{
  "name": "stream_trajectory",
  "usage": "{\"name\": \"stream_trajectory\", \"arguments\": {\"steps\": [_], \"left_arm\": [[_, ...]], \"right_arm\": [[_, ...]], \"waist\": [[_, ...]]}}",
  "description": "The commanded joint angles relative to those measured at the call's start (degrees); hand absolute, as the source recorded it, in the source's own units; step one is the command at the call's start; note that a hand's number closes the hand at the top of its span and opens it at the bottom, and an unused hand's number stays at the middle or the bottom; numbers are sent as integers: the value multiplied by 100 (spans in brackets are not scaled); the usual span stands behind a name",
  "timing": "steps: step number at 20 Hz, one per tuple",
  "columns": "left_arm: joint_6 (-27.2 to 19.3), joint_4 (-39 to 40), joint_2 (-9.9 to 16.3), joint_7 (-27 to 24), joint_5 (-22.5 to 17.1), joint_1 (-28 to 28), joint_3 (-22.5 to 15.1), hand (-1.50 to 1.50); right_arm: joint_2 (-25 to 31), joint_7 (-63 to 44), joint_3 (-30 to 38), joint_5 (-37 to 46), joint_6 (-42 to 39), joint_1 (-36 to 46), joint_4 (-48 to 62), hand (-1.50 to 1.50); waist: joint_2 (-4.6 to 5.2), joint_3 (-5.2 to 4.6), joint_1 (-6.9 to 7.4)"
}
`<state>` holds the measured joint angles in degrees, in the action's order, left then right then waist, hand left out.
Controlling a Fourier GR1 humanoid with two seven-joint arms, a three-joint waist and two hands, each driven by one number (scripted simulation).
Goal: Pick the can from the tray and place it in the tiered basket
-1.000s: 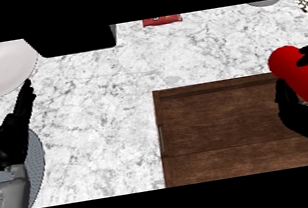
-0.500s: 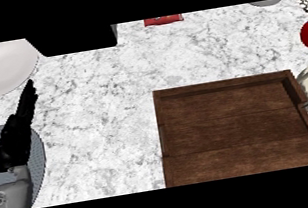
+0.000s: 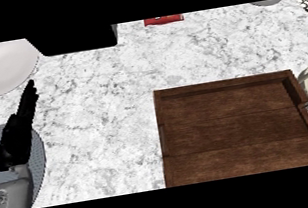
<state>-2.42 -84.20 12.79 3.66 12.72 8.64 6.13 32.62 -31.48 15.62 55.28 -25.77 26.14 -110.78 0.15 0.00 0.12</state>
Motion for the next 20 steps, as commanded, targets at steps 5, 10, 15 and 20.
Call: {"name": "stream_trajectory", "arguments": {"steps": [5,10,15,20], "left_arm": [[-45,489,-76,-336,-33,170,146,0],[170,-282,78,58,-80,-145,109,0],[233,19,136,-197,-100,-109,176,0],[84,33,39,61,-15,96,141,0]], "right_arm": [[706,1409,779,-319,435,-262,1217,150],[491,1868,787,-496,606,-683,1533,150],[487,2201,874,-722,641,-602,2242,150],[-9,1657,1442,-1401,324,-649,2601,-150]], "waist": [[-9,-1,-43],[-26,2,0],[-8,1,24],[-15,4,-39]]}}
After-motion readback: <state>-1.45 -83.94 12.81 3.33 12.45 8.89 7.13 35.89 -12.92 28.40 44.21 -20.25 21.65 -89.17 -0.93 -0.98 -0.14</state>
